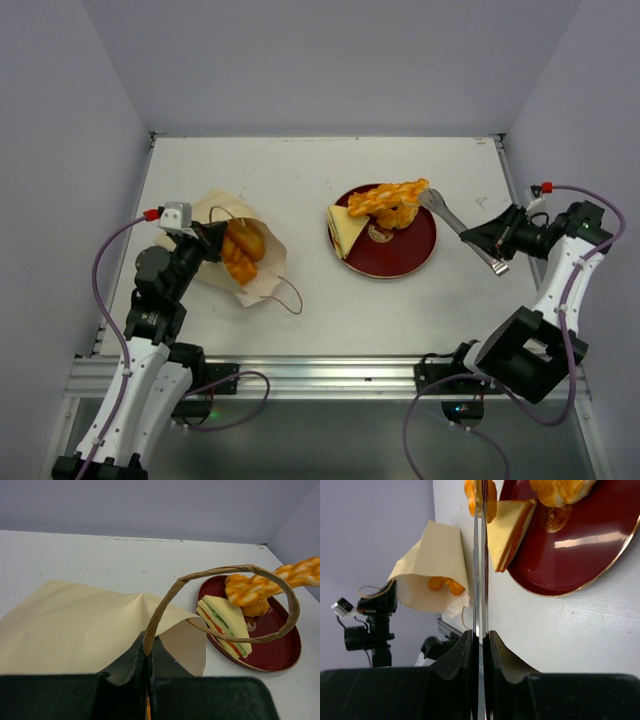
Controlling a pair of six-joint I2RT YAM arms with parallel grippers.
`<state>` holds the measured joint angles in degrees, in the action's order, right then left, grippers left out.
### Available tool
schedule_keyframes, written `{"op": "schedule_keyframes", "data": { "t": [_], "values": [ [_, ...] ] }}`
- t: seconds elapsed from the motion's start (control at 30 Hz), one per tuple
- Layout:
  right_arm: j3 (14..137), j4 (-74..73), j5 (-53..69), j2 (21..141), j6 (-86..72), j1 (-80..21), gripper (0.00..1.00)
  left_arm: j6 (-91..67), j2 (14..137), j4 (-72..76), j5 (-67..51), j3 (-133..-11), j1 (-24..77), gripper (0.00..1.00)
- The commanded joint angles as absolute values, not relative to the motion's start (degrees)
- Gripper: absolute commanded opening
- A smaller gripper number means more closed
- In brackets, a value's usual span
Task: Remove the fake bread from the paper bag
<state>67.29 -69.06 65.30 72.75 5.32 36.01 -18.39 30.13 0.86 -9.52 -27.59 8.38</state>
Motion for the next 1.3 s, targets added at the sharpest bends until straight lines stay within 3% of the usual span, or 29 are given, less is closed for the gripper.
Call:
{"op": "schedule_keyframes", "data": {
  "t": [0.0,0.17,0.6,1.27],
  "values": [
    [63.8,-59.5,68.6,69.3,-7.0,38.2,0.00,-17.5,29.4,2.2,-10.0,-30.4,8.5,0.00],
    [58.7,-52.5,69.3,70.6,-14.7,39.7,0.00,-17.6,29.4,2.1,-10.0,-30.6,8.5,0.00],
    [55.1,-50.3,66.5,76.4,-12.0,40.8,0.00,-17.6,29.9,2.5,-10.4,-30.4,8.5,0.00],
    [60.5,-63.5,59.4,84.9,4.9,41.2,0.34,-17.6,30.4,2.9,-10.7,-30.9,8.5,0.00]
  ]
}}
